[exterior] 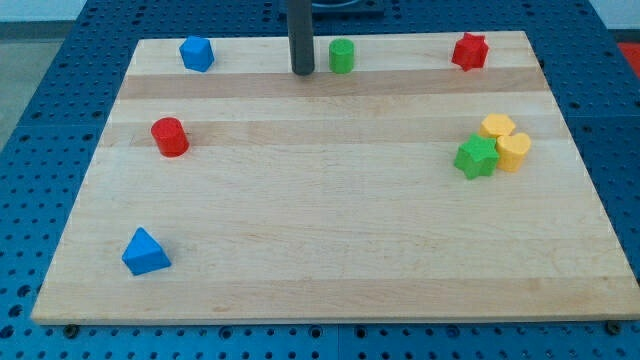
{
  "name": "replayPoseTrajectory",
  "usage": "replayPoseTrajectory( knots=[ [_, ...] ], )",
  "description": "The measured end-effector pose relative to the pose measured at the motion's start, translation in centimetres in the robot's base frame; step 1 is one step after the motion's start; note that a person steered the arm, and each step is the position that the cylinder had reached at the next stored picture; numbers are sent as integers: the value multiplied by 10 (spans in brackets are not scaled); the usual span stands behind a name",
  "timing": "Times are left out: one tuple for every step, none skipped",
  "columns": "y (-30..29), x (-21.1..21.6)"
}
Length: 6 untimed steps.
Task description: Push the green circle towards the group of blocks
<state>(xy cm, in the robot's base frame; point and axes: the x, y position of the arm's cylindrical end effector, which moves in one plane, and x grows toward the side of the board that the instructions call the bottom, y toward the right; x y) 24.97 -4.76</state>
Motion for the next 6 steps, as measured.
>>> replayPoseTrajectory(
  knots=[
    [-1, -31],
    [14, -42],
    [26, -42],
    [43, -33],
    [59, -16],
    [75, 4]
  ],
)
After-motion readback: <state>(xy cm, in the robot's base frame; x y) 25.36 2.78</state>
